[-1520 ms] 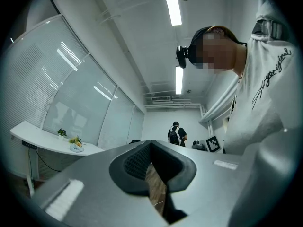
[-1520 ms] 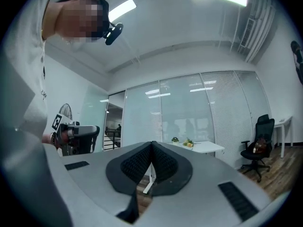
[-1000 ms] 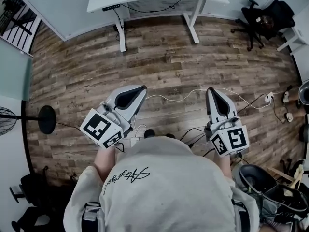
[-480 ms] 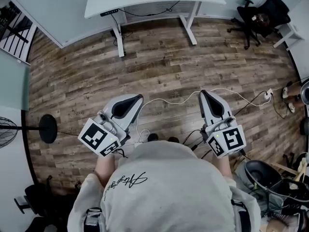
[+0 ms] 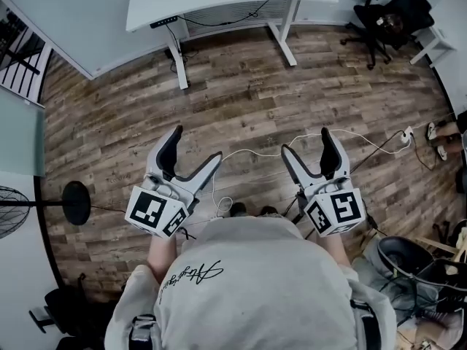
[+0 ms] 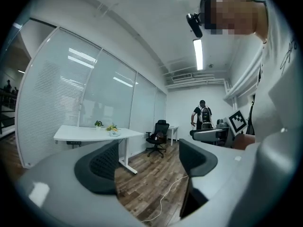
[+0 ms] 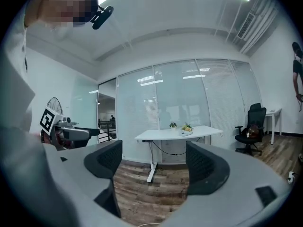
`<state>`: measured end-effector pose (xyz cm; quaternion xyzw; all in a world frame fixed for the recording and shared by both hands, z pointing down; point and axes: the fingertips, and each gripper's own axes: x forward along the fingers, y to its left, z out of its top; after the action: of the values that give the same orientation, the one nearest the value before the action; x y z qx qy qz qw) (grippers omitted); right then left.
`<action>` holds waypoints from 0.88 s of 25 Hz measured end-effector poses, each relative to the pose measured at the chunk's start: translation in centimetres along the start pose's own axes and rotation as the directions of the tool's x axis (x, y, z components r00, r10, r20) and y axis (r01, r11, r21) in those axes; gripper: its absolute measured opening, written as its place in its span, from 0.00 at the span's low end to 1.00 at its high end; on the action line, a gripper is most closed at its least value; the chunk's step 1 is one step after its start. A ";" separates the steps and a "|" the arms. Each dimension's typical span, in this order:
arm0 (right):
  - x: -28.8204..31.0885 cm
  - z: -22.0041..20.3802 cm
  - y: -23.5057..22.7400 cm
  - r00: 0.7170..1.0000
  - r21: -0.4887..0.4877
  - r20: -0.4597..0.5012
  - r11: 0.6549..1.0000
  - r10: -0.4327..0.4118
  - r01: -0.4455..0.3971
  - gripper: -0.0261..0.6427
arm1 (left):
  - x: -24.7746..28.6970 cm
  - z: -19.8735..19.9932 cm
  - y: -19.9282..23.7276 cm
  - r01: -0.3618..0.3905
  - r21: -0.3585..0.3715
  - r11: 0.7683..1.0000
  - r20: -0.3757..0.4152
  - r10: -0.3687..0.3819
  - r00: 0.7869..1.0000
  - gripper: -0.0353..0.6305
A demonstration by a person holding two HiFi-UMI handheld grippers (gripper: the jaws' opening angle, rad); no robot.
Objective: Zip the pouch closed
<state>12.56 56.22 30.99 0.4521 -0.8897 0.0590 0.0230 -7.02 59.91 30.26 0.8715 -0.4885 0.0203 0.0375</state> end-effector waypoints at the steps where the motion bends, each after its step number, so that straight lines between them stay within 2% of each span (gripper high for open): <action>1: 0.1 -0.3 0.1 1.000 0.000 -0.010 1.000 -0.002 0.002 0.64 | 0.0 -0.3 0.1 0.002 -0.005 1.000 -0.013 -0.002 1.000 0.63; 5: 0.4 -0.7 0.7 1.000 -0.011 -0.028 1.000 -0.012 0.012 0.64 | -0.4 -1.4 0.2 0.026 0.000 1.000 -0.051 -0.026 0.998 0.63; 11: 0.6 -0.9 1.4 0.999 -0.019 -0.034 1.000 -0.009 0.008 0.64 | -0.7 -2.4 1.0 0.023 -0.012 1.000 -0.081 -0.023 0.996 0.63; 22: 0.2 -1.7 2.3 0.998 -0.030 -0.061 1.000 0.007 -0.009 0.64 | -0.7 -2.5 0.2 0.059 -0.002 0.998 -0.071 -0.059 0.996 0.62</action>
<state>10.59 57.64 32.47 0.4462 -0.8911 0.0594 0.0568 -7.59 60.59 32.72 0.8843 -0.4609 0.0505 0.0553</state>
